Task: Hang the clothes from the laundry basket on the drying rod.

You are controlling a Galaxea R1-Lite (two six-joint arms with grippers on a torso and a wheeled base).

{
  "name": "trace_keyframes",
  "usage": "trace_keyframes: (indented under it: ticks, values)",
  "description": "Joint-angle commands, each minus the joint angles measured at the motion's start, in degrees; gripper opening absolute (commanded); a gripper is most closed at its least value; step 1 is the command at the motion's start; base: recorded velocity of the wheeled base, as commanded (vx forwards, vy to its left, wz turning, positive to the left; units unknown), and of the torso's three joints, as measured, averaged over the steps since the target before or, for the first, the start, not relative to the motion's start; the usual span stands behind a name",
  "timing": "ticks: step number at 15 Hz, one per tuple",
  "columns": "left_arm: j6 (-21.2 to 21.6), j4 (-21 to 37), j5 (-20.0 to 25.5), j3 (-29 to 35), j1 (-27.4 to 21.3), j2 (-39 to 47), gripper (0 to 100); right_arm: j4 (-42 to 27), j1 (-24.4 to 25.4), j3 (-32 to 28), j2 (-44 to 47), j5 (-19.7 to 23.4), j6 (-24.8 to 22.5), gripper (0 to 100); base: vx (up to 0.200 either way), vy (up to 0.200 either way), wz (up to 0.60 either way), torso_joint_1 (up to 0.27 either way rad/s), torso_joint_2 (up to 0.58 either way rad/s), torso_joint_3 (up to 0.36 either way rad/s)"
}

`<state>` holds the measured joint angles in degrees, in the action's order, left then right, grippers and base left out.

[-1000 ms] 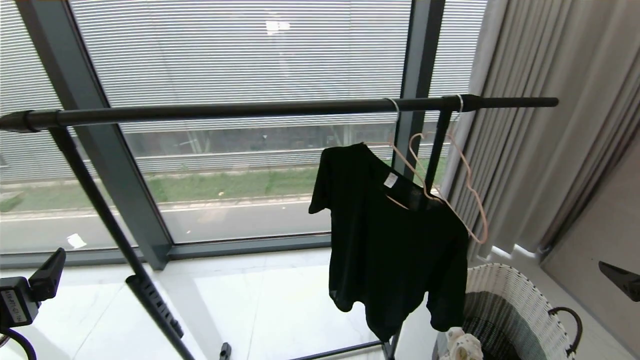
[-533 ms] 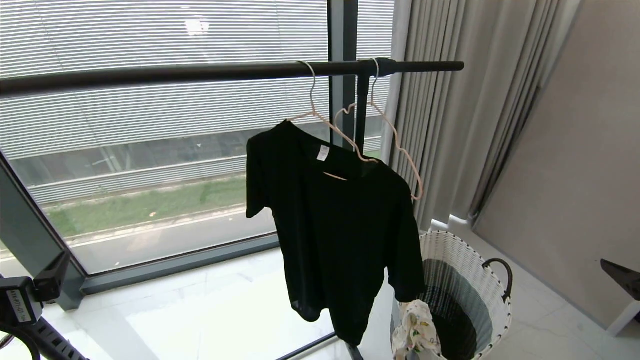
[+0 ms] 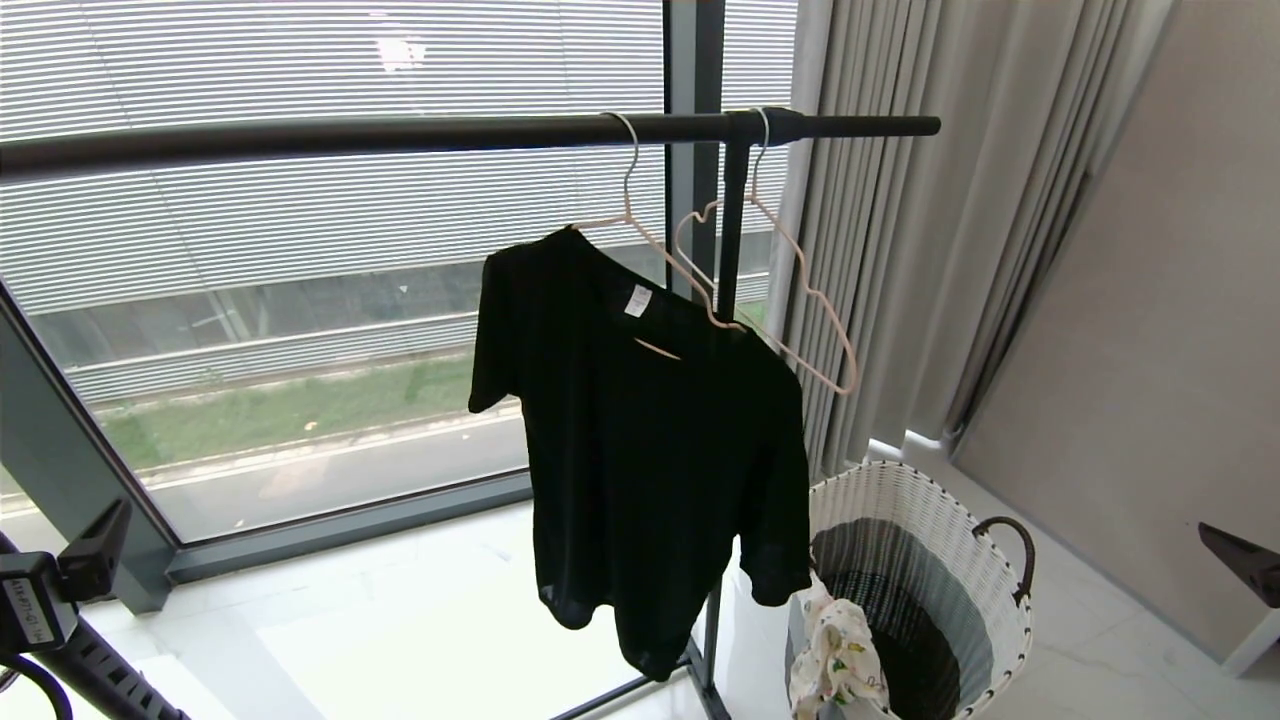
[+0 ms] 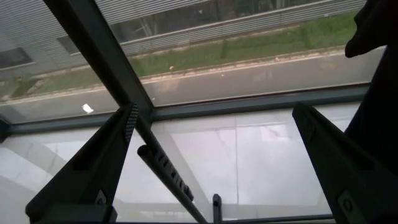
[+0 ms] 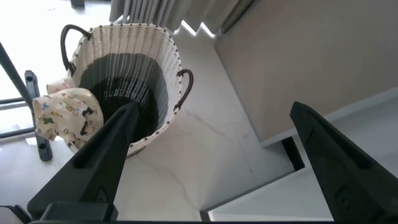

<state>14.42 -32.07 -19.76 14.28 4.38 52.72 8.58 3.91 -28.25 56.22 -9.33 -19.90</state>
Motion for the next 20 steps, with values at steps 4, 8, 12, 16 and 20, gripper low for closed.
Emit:
trace_keyframes:
  ticks: [4, 8, 12, 16, 20]
  values:
    - [0.2, 0.0, 0.0, 0.1, 0.0, -0.2, 100, 0.0, 0.0, 0.6, -0.8, 0.0, -0.4, 100, 0.000, 0.000, 0.00, -0.018, 0.04, 0.029]
    - [0.2, 0.0, 0.0, 0.2, 0.0, -0.2, 100, 0.0, 0.0, 0.6, -0.9, 0.0, -0.4, 100, 0.000, 0.000, 0.00, -0.161, 0.40, 0.232]
    - [0.2, 0.0, 0.0, 0.1, 0.0, -0.5, 100, 0.0, 0.0, 0.6, -0.9, 0.0, -0.5, 100, 0.000, 0.000, 0.00, -0.178, 0.46, 0.283]
    - [0.2, 0.0, 0.0, 0.1, 0.0, -0.7, 100, 0.0, 0.0, 0.8, -1.2, 0.0, -0.5, 100, 0.000, 0.000, 0.00, -0.158, 0.46, 0.304]
    - [0.2, 0.0, 0.0, -0.1, 0.0, -1.1, 100, 0.0, 0.0, 1.4, -2.3, 0.0, -1.8, 100, 0.000, 0.000, 0.00, -0.063, 0.19, 0.123]
